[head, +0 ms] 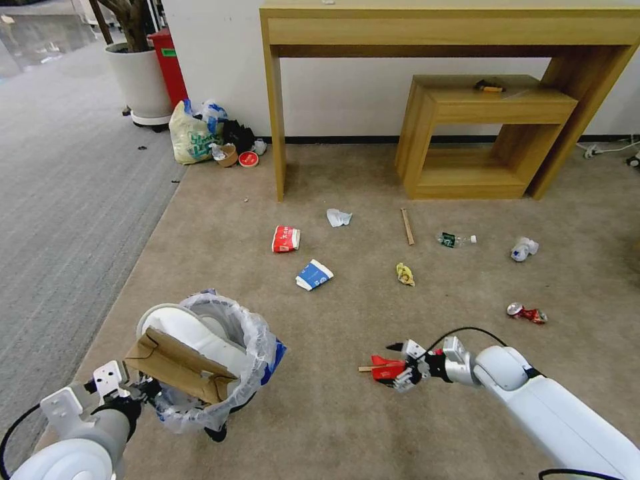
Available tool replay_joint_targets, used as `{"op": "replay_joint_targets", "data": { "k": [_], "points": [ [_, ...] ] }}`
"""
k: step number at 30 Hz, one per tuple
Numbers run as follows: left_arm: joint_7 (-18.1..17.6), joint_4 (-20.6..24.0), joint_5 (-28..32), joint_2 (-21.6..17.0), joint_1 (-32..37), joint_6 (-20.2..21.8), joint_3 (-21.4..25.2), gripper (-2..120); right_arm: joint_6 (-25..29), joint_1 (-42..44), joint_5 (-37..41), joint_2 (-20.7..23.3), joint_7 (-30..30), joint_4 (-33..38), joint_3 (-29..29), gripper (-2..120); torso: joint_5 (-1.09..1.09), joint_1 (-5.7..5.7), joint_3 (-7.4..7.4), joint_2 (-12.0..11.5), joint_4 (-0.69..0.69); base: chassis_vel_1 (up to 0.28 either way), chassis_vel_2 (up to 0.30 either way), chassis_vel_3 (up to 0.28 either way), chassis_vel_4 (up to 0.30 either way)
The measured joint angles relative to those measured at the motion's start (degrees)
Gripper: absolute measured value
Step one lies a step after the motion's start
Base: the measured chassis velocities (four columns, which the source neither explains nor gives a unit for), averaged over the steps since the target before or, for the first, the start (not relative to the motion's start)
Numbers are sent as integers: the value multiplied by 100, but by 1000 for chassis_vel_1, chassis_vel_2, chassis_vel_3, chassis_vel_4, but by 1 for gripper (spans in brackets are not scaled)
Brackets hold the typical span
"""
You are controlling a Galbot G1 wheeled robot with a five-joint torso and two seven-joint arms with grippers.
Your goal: Pick up the trash bin and place the garbage on the floor into it.
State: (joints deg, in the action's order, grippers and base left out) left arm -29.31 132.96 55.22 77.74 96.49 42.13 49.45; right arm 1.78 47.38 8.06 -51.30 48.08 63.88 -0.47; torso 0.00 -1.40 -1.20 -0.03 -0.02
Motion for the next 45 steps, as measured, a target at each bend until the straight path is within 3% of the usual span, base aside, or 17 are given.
{"op": "replay_joint_targets", "data": {
  "k": [6,25,29,35,45],
  "points": [
    [46,5,-7,31,19,0,3,0,243,-443,-542,-207,14,-815,67,100,0,0,-1,0,0,0,0,0,0],
    [66,-115,-11,29,-58,0,-4,0,322,-967,-1360,-635,135,-1889,20,98,-1,0,0,0,0,0,0,0,0],
    [67,-122,-9,29,-86,0,-25,0,267,-1029,-1406,-714,109,-2013,-6,93,-1,0,0,0,-1,0,0,0,0],
    [63,-125,-6,16,-102,0,-53,0,254,-1166,-1641,-942,37,-2334,2,72,-1,0,0,0,-1,0,0,0,0],
    [62,-101,10,2,-90,0,-39,0,288,-1191,-1794,-1086,29,-2456,112,49,-7,0,2,2,-6,0,0,0,0]
  ]
}}
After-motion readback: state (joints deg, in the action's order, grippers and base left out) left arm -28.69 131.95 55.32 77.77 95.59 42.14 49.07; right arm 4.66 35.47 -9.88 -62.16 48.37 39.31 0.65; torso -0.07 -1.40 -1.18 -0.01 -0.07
